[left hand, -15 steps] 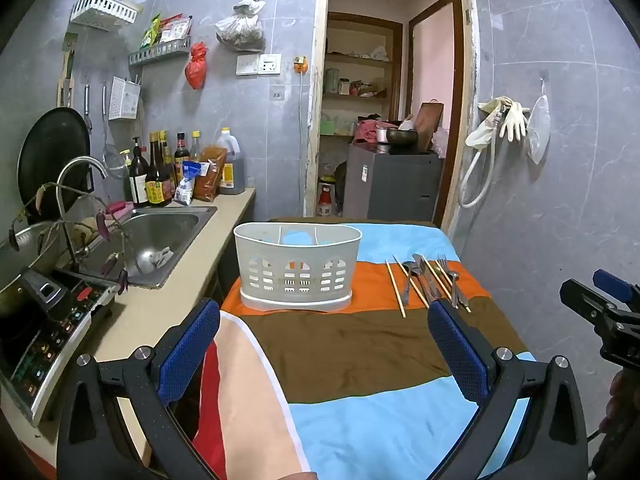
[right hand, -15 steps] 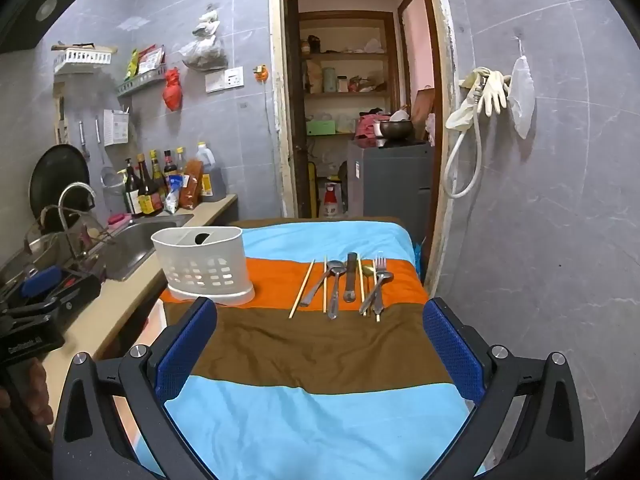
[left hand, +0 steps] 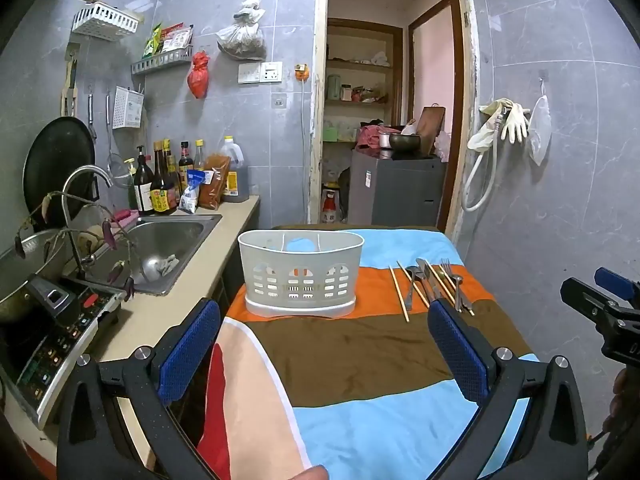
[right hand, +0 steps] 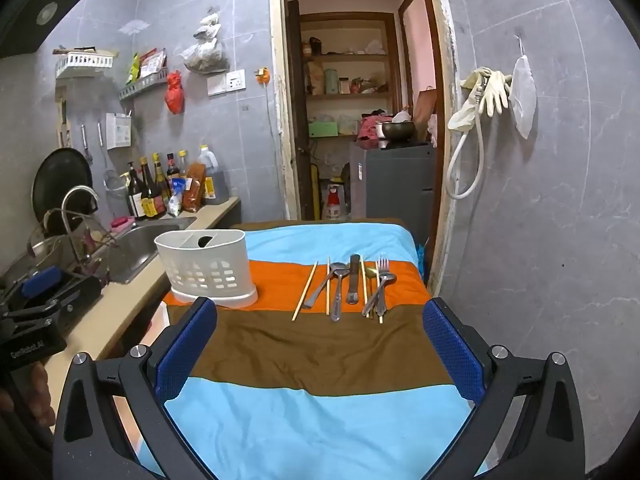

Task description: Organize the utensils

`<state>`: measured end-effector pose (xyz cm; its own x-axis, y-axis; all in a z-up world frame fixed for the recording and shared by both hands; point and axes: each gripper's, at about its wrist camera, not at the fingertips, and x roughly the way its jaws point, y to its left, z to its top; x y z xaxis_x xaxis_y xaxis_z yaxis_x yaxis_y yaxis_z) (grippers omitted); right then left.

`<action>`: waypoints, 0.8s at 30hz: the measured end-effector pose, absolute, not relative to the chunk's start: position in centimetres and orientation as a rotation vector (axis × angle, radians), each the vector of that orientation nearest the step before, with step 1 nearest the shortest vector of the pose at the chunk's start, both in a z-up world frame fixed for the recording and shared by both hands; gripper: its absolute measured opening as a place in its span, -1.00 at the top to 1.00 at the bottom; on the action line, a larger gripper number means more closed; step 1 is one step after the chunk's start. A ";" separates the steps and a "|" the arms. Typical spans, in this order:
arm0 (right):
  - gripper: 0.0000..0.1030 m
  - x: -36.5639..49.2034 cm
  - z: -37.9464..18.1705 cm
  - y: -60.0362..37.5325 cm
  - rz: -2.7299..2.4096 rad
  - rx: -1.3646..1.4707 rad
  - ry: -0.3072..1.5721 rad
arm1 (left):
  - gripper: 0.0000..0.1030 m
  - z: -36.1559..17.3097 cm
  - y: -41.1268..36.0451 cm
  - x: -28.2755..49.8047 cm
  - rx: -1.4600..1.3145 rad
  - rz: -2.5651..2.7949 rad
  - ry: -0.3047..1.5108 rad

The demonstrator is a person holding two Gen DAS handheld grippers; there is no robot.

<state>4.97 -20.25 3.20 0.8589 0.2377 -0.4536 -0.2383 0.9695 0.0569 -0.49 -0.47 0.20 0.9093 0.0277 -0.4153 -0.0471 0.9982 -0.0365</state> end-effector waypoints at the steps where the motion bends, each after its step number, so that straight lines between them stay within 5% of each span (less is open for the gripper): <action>1: -1.00 5.0 3.2 -20.2 0.250 -0.005 0.476 | -0.98 0.2 -0.4 -0.5 -0.048 0.036 0.428; 24: -1.00 4.6 2.7 -19.9 0.258 -0.005 0.477 | -0.98 0.5 -0.6 -0.6 -0.053 0.036 0.425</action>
<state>4.62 -19.93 2.74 0.8563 0.2448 -0.4547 -0.2471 0.9674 0.0554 -0.62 -0.61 0.49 0.9106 0.0234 -0.4127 -0.0455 0.9980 -0.0439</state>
